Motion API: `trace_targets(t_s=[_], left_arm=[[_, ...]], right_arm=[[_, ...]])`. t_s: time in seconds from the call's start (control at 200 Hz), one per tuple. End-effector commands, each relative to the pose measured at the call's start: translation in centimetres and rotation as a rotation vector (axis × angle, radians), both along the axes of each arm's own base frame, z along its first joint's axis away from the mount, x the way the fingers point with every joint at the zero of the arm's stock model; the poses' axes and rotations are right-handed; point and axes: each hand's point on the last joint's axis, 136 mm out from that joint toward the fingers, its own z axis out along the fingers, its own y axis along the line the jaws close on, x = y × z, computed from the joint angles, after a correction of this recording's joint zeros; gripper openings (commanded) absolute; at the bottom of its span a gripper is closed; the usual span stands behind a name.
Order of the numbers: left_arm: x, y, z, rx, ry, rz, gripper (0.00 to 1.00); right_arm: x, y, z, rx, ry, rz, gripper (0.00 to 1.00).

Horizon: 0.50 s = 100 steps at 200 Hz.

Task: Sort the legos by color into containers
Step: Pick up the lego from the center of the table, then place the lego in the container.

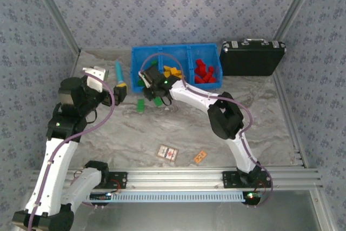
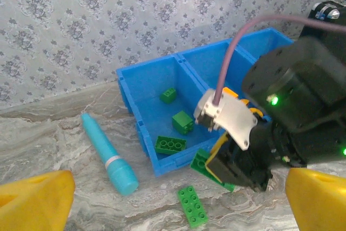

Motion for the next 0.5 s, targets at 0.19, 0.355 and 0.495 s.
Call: trace_targets(t_s=[0.19,0.355,0.495], left_arm=[[-0.1,0.5,0.9,0.016,-0.033,0.018,1.00],[0.0,0.9,0.8,0.032,-0.032,0.035,1.00],[0.1,0.9,0.6,0.034,-0.028,0.038,1.00]], right_arm=[[6.1,-0.7,3.6,0.071,-0.079,-0.044,0.21],[8.7,-1.3,2.9,0.118,-0.058,-0.082,0.22],[10.0,-1.3,2.3,0.107,-0.073,-0.082,0.22]])
